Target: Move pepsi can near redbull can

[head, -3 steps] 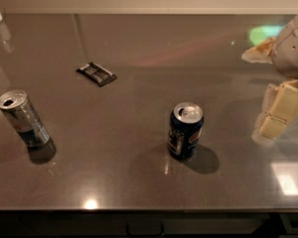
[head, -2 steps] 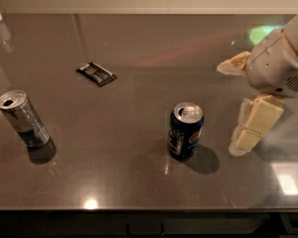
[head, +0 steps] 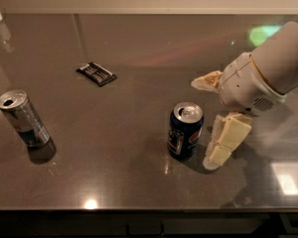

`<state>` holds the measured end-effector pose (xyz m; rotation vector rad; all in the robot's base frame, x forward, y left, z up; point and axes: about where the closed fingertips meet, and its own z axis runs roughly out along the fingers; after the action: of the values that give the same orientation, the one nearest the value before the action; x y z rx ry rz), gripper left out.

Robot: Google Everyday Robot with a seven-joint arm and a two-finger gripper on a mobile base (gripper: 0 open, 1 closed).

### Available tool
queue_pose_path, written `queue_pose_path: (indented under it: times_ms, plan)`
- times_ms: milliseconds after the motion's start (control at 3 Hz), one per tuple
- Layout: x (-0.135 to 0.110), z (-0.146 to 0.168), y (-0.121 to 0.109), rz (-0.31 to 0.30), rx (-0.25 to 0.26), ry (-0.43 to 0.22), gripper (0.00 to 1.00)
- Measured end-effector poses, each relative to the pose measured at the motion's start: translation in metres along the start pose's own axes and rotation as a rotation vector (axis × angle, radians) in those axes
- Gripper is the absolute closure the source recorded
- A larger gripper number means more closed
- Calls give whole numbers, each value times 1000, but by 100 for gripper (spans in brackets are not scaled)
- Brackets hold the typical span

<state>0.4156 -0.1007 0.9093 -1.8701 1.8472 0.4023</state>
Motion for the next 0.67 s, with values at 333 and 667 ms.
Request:
queue_pose_path:
  times_ms: [333,667]
  plan:
    - [-6,10,2,-8,-15,-35,0]
    - [-11,18,0,-18,-26,-57,15]
